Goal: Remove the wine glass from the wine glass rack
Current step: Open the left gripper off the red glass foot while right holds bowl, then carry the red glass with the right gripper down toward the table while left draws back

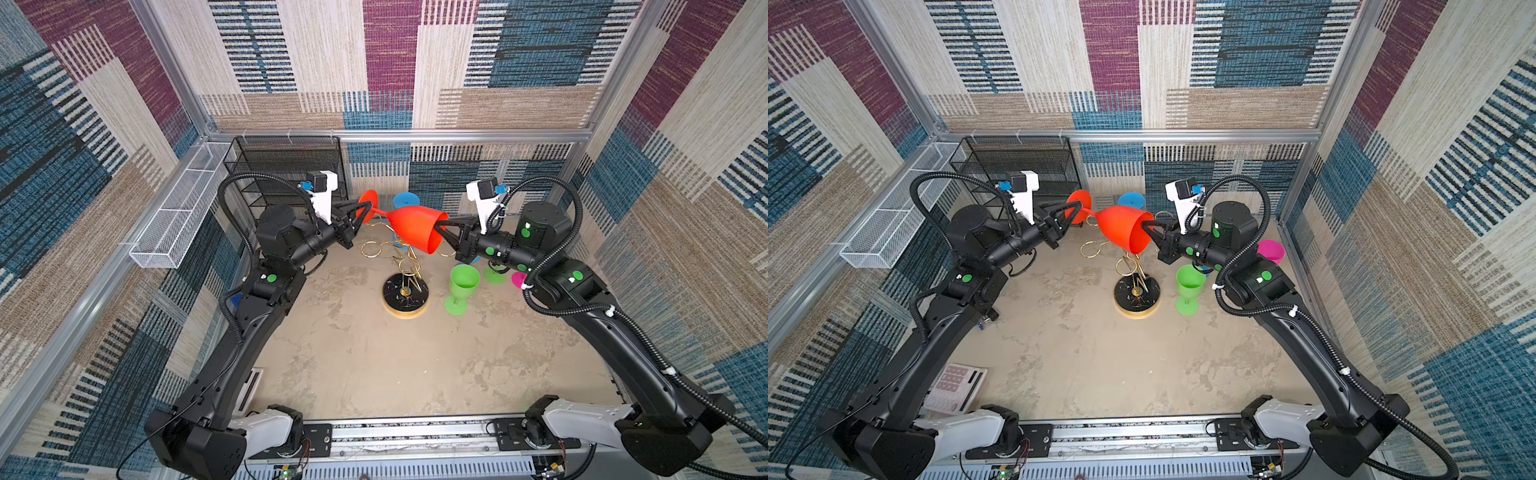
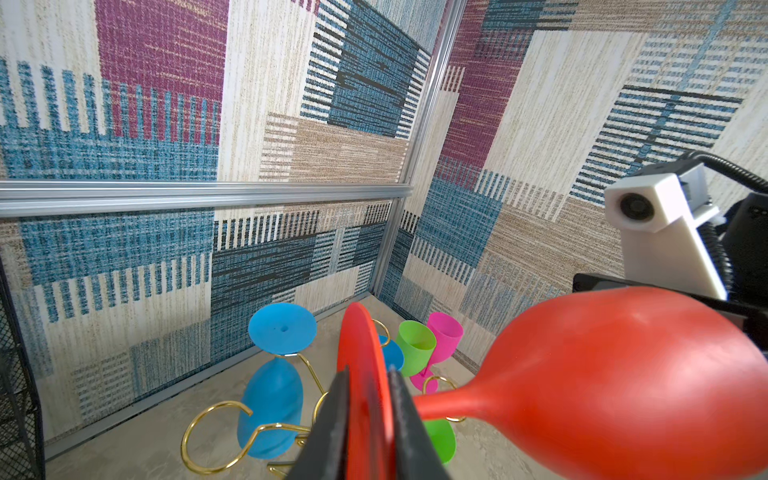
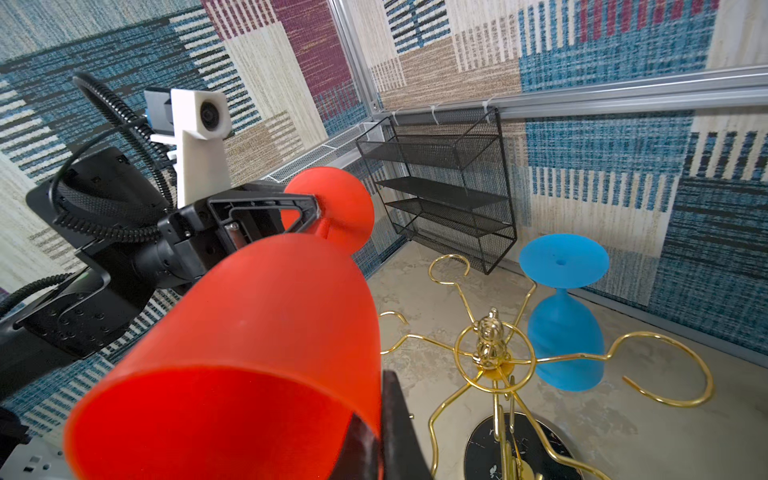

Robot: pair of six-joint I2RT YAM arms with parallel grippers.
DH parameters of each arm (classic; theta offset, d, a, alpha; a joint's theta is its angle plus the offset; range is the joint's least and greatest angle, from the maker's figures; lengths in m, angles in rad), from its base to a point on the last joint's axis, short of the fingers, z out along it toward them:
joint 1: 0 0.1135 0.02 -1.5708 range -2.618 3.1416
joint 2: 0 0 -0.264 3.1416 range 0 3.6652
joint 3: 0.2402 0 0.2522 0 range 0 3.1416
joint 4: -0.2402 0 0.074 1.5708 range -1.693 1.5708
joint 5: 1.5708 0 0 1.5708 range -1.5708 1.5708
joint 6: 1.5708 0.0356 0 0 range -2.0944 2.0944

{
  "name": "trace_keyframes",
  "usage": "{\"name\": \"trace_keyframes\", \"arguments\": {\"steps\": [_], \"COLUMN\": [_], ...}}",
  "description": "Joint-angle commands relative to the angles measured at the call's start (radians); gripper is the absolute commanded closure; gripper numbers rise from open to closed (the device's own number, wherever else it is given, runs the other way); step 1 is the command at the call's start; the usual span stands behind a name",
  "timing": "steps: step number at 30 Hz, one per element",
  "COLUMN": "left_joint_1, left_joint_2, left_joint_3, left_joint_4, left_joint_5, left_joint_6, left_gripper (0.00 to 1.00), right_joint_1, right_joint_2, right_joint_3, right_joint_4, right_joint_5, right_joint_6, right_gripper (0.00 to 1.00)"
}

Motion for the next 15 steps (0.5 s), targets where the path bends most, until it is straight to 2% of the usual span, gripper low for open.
{"name": "trace_keyframes", "arguments": {"steps": [1,3,9,15], "left_joint_1": [0.006,0.026,0.108,0.211], "left_joint_2": [-0.027,-0.043,-0.097,-0.143], "left_joint_3": [-0.018,-0.036,-0.100,-0.165], "left_joint_4": [-0.032,-0.039,-0.001,0.002], "left_joint_5": [-0.054,-0.077,-0.054,-0.043], "left_joint_6": [0.072,0.070,0.019,-0.011], "left_gripper": [0.61,0.55,0.40,0.36], "right_joint_1": [0.001,0.002,0.001,0.008], "right_joint_2": [-0.015,-0.022,-0.034,-0.029], "right_joint_3": [0.002,-0.001,0.022,0.055], "right_joint_4": [0.039,0.031,-0.019,-0.092], "right_joint_5": [-0.004,0.004,0.029,0.000], "right_joint_6": [0.018,0.016,-0.014,-0.063], "right_gripper": [1.00,1.00,1.00,1.00]}}
